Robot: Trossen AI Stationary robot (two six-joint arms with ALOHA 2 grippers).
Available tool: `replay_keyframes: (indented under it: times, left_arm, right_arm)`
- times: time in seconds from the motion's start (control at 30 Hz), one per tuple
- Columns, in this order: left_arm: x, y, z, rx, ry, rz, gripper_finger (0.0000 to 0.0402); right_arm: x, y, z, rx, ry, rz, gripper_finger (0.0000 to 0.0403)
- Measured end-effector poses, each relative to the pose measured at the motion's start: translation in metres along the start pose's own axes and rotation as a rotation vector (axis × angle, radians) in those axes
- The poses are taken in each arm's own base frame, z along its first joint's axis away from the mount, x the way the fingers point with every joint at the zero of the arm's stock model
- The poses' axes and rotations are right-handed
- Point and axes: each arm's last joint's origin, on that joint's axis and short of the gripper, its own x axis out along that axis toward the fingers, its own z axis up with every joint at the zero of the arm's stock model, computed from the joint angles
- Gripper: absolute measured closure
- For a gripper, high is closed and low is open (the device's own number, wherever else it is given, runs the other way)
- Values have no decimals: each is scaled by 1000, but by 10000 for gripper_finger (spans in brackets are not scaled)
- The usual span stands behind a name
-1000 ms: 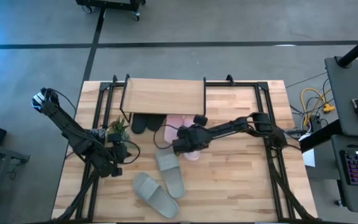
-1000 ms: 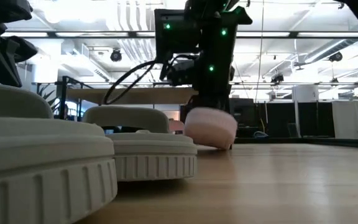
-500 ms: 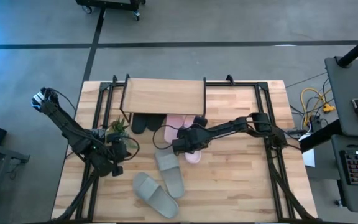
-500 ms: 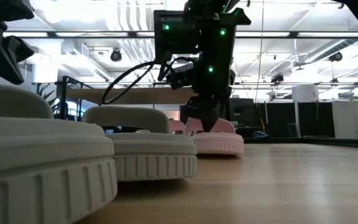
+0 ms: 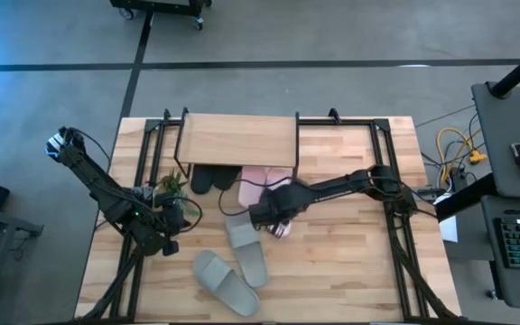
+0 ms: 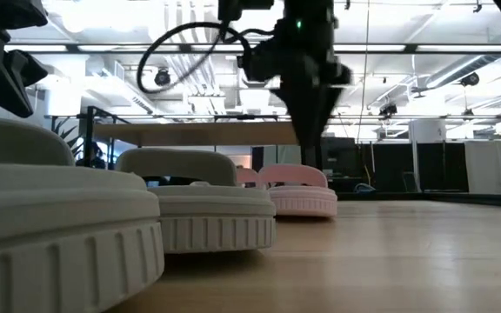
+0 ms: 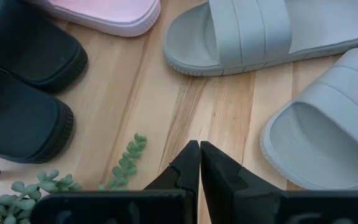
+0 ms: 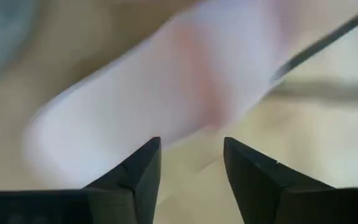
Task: Pick and place slides into the shelf
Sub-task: Move the pink slide under the shelf
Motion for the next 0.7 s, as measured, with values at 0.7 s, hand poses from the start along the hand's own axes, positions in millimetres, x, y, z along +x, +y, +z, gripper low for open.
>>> replay_keyframes:
  times: [0.7]
  left_arm:
    - [0,0,-1,13,6,3,402]
  right_arm:
    - [43,54,-24,599,148,295,330]
